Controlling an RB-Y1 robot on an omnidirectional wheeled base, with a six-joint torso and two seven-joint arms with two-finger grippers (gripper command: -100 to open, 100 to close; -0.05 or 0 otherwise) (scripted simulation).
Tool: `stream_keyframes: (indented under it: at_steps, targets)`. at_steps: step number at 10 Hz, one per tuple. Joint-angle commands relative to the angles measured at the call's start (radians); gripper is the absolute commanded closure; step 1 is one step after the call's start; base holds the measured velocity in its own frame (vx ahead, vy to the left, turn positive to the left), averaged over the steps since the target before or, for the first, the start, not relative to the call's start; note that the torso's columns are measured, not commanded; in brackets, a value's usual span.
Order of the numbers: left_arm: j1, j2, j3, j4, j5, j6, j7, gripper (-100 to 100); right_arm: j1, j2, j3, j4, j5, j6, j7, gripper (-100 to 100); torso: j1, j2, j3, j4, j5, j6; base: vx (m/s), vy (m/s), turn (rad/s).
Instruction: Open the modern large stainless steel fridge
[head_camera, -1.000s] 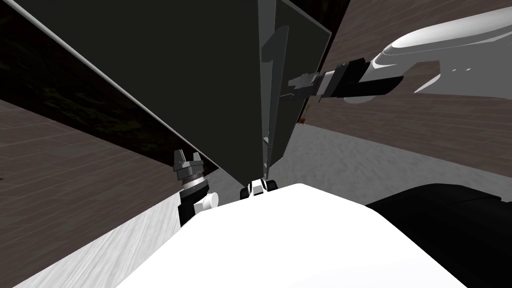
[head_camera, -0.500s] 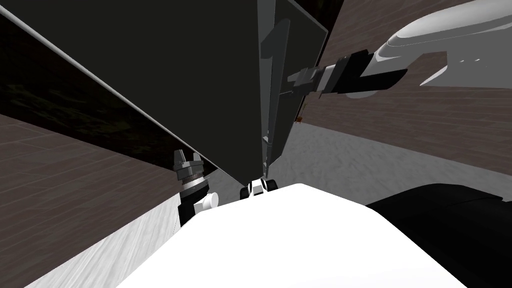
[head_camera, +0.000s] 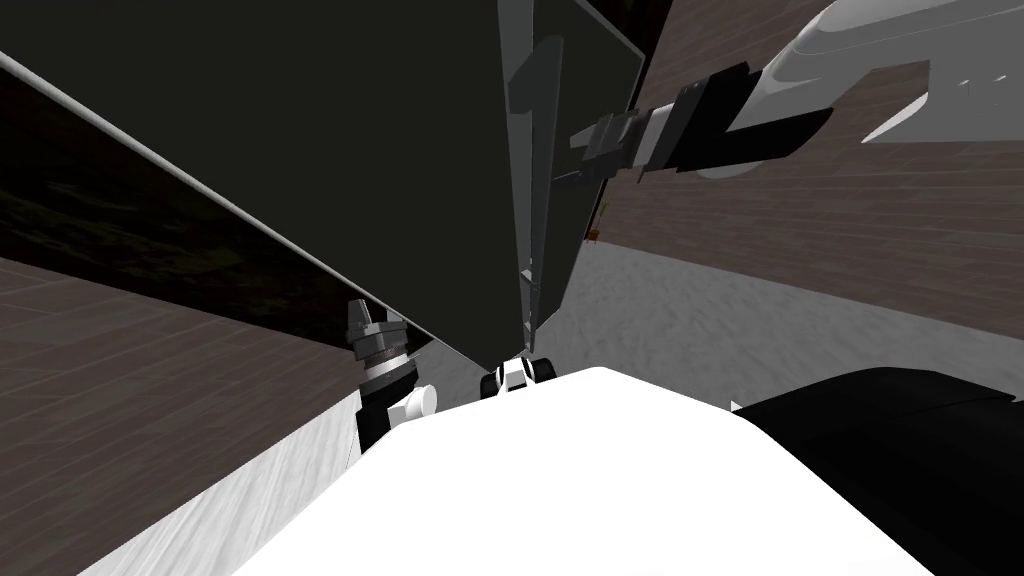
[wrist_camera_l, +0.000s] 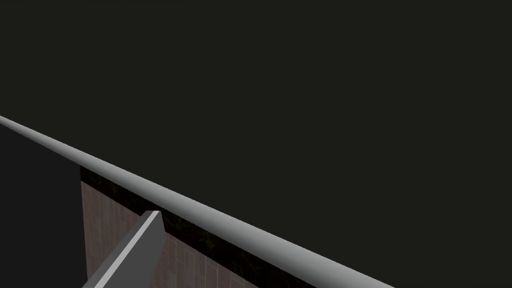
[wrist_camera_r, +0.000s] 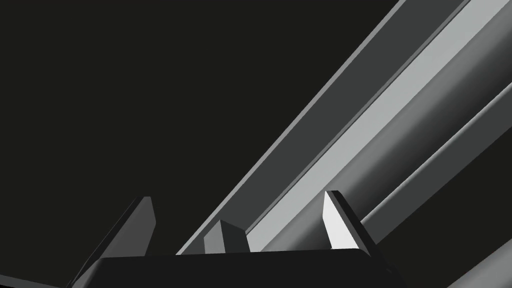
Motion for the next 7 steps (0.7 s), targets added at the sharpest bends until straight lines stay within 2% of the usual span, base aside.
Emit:
stream_keyframes:
  at_steps: [1, 7]
  targets:
    - [0.001, 0.000, 0.001, -0.001, 0.000, -0.001, 0.000, 0, -0.017, -0.032, -0.034, -0.006, -0.003, -0.005, 0.030, -100, 0.002, 0.002, 0.002, 0.001, 0.001, 0.002, -0.017, 0.038, -0.073]
    - [0.008, -0.001, 0.010, -0.004, 0.003, -0.006, 0.000, 0, -0.023, -0.047, -0.042, -0.005, 0.012, -0.004, 0.034, -100, 0.007, 0.006, 0.005, 0.006, 0.005, 0.002, -0.003, 0.007, -0.013]
